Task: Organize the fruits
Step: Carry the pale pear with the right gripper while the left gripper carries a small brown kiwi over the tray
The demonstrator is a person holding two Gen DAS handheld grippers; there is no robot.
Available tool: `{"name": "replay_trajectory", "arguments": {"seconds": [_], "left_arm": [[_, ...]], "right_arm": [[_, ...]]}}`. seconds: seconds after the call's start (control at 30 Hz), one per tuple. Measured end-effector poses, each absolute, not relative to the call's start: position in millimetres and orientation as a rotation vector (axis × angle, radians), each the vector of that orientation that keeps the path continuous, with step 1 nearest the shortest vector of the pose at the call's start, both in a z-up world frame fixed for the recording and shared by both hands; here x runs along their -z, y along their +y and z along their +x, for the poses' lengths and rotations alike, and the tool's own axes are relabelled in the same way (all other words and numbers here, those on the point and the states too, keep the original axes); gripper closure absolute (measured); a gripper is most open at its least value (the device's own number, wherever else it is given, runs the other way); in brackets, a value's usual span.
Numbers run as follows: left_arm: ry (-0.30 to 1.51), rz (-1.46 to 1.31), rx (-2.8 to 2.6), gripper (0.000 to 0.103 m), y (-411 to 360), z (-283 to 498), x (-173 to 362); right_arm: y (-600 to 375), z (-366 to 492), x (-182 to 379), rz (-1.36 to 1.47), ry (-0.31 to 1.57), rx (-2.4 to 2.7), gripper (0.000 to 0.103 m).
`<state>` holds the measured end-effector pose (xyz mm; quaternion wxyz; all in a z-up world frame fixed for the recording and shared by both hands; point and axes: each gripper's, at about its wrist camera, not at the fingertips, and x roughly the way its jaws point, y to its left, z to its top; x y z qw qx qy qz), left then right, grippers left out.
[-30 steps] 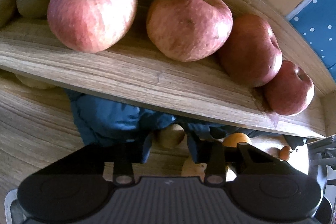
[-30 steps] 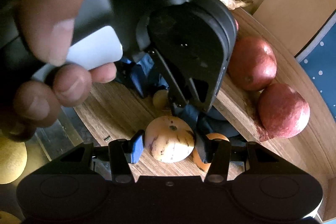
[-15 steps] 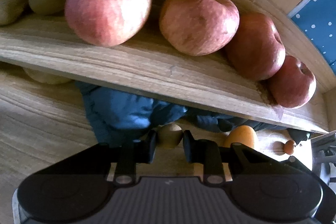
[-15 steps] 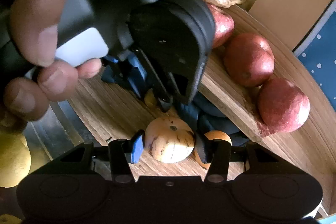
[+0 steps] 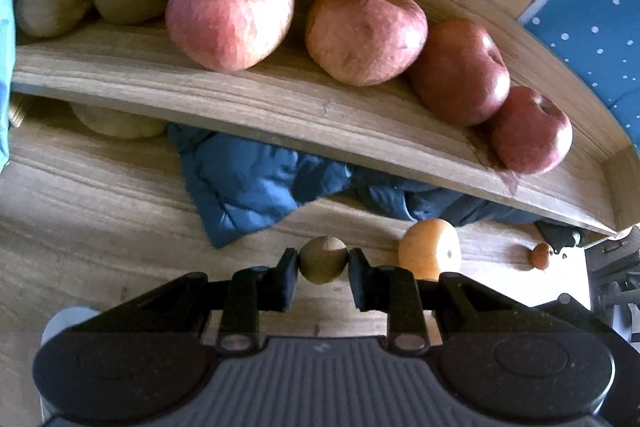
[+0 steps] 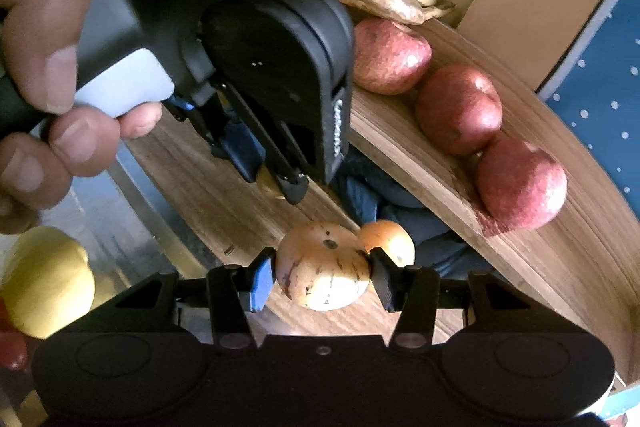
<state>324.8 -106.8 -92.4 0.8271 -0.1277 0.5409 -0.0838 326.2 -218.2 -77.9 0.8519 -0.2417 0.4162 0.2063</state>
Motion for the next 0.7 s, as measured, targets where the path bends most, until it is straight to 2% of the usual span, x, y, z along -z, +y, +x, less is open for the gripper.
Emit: {"name": "replay_trajectory", "arguments": {"seconds": [0.7], "left_arm": [[1.151, -0.263, 0.162, 0.073, -118, 262, 79]], "right_arm": [[-249, 254, 53, -0.422, 0.888, -0.421, 0.051]]}}
